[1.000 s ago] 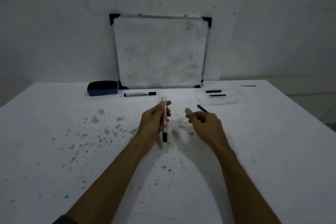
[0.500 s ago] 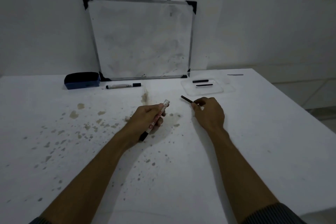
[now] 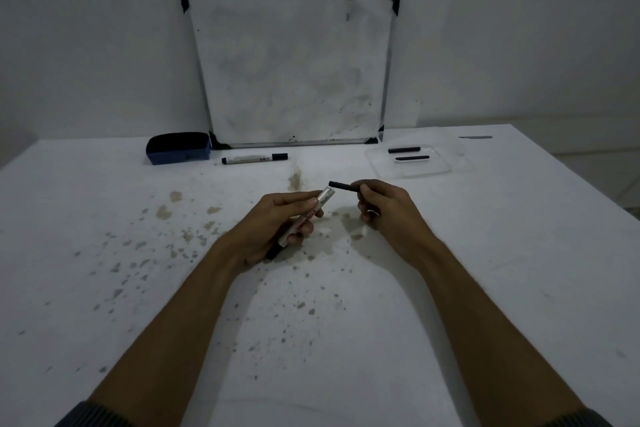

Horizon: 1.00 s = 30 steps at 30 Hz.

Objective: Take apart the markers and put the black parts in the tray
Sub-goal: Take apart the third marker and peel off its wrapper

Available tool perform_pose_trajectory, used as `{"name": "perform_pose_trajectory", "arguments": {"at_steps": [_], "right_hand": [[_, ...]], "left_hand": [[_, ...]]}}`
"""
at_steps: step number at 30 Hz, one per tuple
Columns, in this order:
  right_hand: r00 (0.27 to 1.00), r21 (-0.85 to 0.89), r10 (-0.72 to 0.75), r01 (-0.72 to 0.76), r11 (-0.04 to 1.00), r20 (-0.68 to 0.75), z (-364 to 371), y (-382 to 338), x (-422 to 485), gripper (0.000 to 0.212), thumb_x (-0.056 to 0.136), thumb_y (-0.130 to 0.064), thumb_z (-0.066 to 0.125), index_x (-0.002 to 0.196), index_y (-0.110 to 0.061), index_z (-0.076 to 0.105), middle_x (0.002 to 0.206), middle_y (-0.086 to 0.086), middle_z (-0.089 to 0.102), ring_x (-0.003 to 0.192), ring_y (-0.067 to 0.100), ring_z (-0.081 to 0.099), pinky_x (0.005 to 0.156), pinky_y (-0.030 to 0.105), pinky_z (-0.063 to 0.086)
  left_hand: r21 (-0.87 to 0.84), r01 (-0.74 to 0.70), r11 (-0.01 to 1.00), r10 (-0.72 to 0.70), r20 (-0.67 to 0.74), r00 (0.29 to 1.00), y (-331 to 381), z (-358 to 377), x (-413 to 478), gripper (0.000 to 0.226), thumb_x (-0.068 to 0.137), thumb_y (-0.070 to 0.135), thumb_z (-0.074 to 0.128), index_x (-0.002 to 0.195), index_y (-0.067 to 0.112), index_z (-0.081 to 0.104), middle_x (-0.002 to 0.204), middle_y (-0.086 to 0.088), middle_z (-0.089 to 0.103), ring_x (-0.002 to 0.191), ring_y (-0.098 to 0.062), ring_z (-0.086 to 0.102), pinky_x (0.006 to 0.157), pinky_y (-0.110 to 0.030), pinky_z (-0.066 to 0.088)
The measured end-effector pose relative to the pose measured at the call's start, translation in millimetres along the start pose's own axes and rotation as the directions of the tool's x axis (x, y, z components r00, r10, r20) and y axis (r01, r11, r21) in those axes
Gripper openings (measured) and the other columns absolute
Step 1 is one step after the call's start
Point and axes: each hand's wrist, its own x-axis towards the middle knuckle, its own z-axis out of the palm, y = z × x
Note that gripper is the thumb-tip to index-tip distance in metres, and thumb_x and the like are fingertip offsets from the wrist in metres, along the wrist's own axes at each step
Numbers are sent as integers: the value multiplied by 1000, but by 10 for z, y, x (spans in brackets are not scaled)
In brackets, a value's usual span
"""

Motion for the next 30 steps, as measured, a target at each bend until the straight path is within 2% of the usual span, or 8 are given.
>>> {"name": "perform_pose_trajectory", "arguments": {"at_steps": [4,7,10,13,16,18,23,30], "right_hand": [[1000,-1,-8,8,1000,-19,-28,-10,-9,25,105,-10,51,98,-12,75,71,4,52,66,18,47,58,27,37],[991,-217,-136,130,968,-13,-32,-40,-71,24,105,-10,51,106,-14,75,72,0,55,63,16,51,56,23,41],[952,-372,-305,283,884,-1,-29,-105,-139,28,103,-8,57,122,-20,74,92,-12,67,74,3,61,67,17,52],[922,-313,-387,372,874,17,14,-164,-175,33,97,-9,67,128,-23,68,105,-2,74,86,6,68,80,25,58],[927,-299,-372,344,890,-42,122,-152,-189,23,94,-17,74,117,-21,74,102,-4,78,97,13,71,86,39,62],[929,-309,-367,337,890,-44,190,-98,-214,19,95,-22,73,113,-21,78,105,-7,79,99,12,71,85,41,63],[954,-262,-297,297,918,42,338,-22,-271,28,104,-23,57,127,-23,73,111,-4,76,79,2,64,69,21,54],[960,-611,-218,280,740,176,676,97,-211,21,99,-31,63,119,-34,71,106,-15,70,83,5,65,67,10,48]], "left_hand": [[-13,-6,1000,6,10,1000,-3,-10,-1,33,93,14,67,124,7,73,98,-12,66,62,-18,55,41,-21,41],[59,7,998,-7,5,1000,17,10,-27,28,98,11,64,124,9,74,98,-12,67,63,-18,57,42,-22,42],[211,16,977,-13,-17,1000,66,40,-54,26,98,11,65,122,15,76,95,-11,73,63,-16,62,45,-23,46],[370,-30,928,41,-22,999,114,93,-78,26,99,15,65,124,19,73,90,-3,77,57,-10,64,47,-21,49],[368,-73,927,91,-31,995,140,133,-107,26,101,18,62,125,20,73,86,0,76,55,-10,63,46,-21,48],[368,-95,925,119,-44,992,160,135,-133,27,102,19,61,126,20,73,83,2,75,54,-10,63,46,-22,49],[447,-108,888,152,-65,986,288,-5,-240,22,101,23,63,120,28,73,96,-4,76,66,-17,69,52,-28,55],[578,-72,813,248,-232,941,307,-507,-593,29,102,28,61,129,22,71,100,0,77,66,-12,70,54,-23,54]]}}
